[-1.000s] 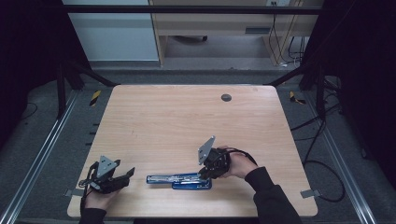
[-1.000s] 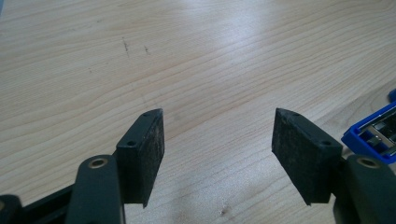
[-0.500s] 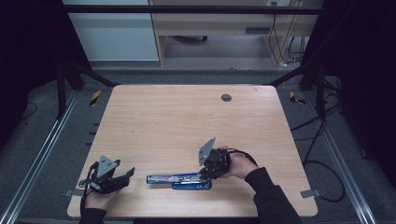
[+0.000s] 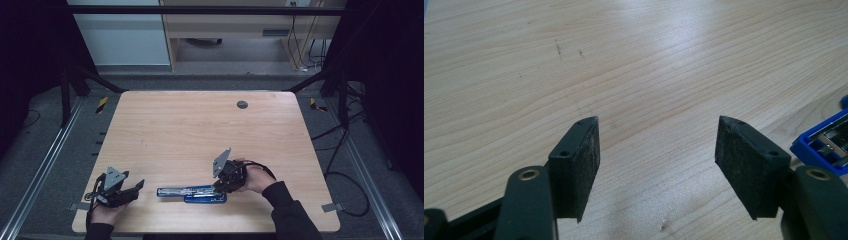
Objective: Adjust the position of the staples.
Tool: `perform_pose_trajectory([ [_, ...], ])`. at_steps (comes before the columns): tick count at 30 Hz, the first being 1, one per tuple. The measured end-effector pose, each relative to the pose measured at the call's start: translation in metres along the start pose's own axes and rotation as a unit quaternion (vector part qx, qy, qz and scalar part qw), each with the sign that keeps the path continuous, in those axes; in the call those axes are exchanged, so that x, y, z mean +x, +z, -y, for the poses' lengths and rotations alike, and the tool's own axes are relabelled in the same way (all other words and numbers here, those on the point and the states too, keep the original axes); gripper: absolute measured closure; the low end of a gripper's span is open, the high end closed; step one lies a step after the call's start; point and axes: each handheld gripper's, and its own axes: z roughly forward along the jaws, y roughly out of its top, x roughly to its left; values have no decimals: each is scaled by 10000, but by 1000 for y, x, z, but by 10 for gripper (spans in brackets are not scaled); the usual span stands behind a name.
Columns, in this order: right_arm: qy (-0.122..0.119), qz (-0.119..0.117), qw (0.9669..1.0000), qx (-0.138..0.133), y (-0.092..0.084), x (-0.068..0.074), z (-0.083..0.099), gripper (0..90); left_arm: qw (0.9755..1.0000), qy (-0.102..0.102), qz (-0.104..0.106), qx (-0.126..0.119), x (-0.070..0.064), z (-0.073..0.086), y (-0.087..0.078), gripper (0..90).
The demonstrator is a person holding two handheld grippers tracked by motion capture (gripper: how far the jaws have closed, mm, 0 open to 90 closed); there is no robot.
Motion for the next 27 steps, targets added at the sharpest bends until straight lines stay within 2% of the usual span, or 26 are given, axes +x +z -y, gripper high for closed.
perform_pose_trajectory([
  [4,85,-27,10000,-34,0,0,0,740,10000,1,1,1,0,0,0,343],
  [9,163,118,9998,-95,-1,1,1,737,10000,-6,3,-5,0,0,0,344],
  [11,218,135,9995,-207,-3,1,1,749,10000,-20,11,-10,0,0,-1,343],
  [14,259,230,9988,-336,-5,2,-1,751,10000,-28,22,-8,0,-1,-1,346],
  [16,390,387,9978,-362,-7,4,-2,751,10000,-74,47,-34,-1,-1,-1,353],
  [20,706,610,9940,-580,-10,6,0,769,9999,-104,79,-50,-1,-2,-2,366],
  [23,915,797,9890,-844,-16,10,2,797,9999,-102,102,-78,-3,-3,-3,373],
  [27,1242,1042,9776,-1342,-25,18,7,829,9996,-107,196,-163,-7,-6,-5,386],
])
